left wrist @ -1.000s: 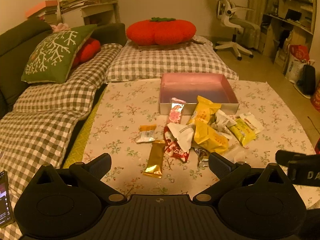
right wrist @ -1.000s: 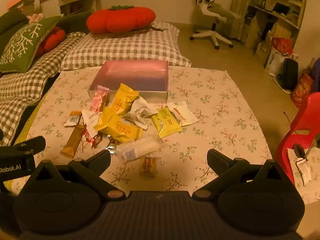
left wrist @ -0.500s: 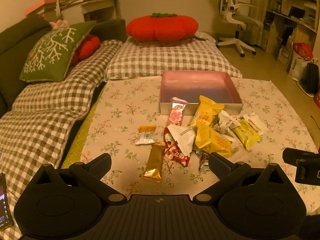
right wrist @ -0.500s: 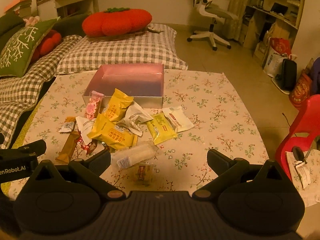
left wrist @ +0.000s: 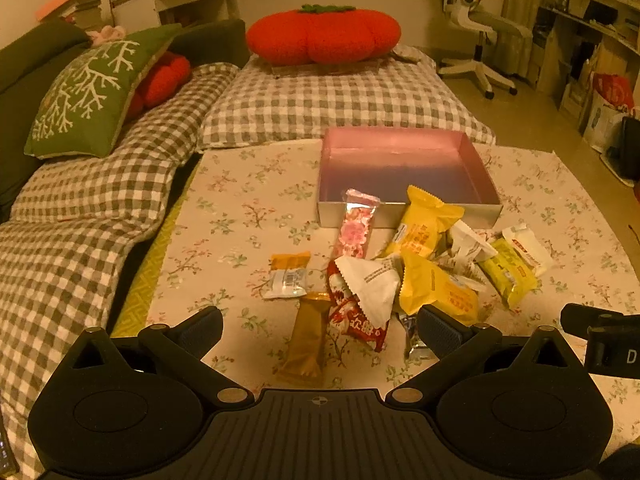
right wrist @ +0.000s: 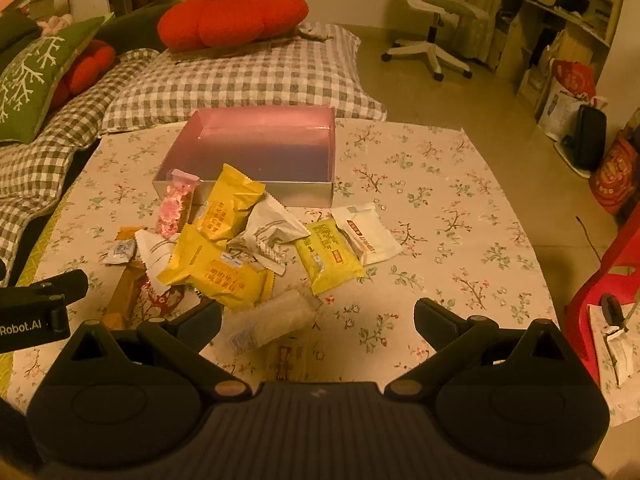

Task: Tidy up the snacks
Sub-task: 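Grasp a yellow pastry packet with the right tool while the left tool grasps a white wrapper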

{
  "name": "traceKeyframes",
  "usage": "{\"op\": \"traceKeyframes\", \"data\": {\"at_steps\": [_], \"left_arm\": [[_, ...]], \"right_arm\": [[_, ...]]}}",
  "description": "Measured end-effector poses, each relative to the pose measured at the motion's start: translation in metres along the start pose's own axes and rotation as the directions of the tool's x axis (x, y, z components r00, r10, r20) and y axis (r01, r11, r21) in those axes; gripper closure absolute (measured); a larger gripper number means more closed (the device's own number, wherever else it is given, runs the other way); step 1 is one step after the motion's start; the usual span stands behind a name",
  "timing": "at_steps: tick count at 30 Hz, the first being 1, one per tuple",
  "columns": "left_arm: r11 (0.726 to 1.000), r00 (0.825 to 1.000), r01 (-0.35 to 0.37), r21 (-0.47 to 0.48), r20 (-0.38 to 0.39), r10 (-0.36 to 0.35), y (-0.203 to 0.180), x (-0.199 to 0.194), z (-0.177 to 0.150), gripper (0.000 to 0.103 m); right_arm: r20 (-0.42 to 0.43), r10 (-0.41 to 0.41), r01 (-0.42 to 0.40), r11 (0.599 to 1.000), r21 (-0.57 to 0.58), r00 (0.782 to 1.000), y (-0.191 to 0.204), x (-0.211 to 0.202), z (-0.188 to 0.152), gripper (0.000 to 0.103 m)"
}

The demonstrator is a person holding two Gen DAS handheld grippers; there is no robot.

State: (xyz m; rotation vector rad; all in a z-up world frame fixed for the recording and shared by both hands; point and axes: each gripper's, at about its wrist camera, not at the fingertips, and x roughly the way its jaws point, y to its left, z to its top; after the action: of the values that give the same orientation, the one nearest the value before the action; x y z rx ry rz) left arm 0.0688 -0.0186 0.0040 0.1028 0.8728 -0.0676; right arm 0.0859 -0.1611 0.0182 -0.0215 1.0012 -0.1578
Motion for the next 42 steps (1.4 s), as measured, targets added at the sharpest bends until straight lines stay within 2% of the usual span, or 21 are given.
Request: {"op": "traceKeyframes", "data": {"at_steps": [7,13,17,22,25,27,29,33,36,39,42], "left_arm": [[1.000,0.998,0.026,0.006,-0.050,-0.026,0.001,0.020,0.020,0.000],[0.999,0.998,0.036,-0.012,-0.060,-0.037,0.009,0.034,0.048,0.000],[0.999,0.997,0.047,0.002,-0.067,-0.046,0.004,0.046,0.055,0.000],[0.994,0.979,0.086,-0.064,-0.181,-0.096,0.014,0.080,0.043,0.000],[0.987,0.966,0.082,-0.141,-0.232,-0.113,0.030,0.096,0.040,0.000],[0.979,0.964,0.072,-0.188,-0.238,-0.117,0.040,0.103,0.041,0.000],[0.978,0.966,0.062,-0.201,-0.234,-0.109,0.044,0.107,0.042,0.000],[0.980,0.967,0.043,-0.195,-0.238,-0.090,0.045,0.116,0.045,0.000],[0.984,0.964,0.027,-0.176,-0.256,-0.072,0.045,0.124,0.042,0.000],[0.983,0.958,0.036,-0.179,-0.275,-0.085,0.045,0.132,0.040,0.000],[0.981,0.957,0.052,-0.185,-0.272,-0.102,0.046,0.136,0.039,0.000]], "right_arm": [[-0.038,0.018,-0.019,1.000,-0.011,0.999,-0.003,0.015,0.015,0.000],[-0.051,0.027,-0.026,0.999,0.023,0.998,-0.015,0.023,0.043,0.000],[-0.057,0.046,-0.044,0.999,0.030,0.997,-0.013,0.033,0.056,0.000],[-0.134,0.127,-0.132,0.991,-0.026,0.983,0.004,0.056,0.051,0.000],[-0.191,0.185,-0.210,0.970,-0.122,0.964,0.022,0.068,0.041,0.003],[-0.219,0.220,-0.263,0.946,-0.190,0.951,0.037,0.075,0.037,0.008],[-0.232,0.249,-0.302,0.924,-0.234,0.940,0.049,0.079,0.037,0.009],[-0.265,0.293,-0.369,0.878,-0.307,0.919,0.070,0.090,0.038,0.019],[-0.286,0.288,-0.383,0.846,-0.371,0.914,0.084,0.100,0.034,0.025],[-0.298,0.282,-0.392,0.815,-0.428,0.912,0.093,0.108,0.033,0.030],[-0.281,0.265,-0.373,0.801,-0.469,0.922,0.095,0.119,0.031,0.032]]}}
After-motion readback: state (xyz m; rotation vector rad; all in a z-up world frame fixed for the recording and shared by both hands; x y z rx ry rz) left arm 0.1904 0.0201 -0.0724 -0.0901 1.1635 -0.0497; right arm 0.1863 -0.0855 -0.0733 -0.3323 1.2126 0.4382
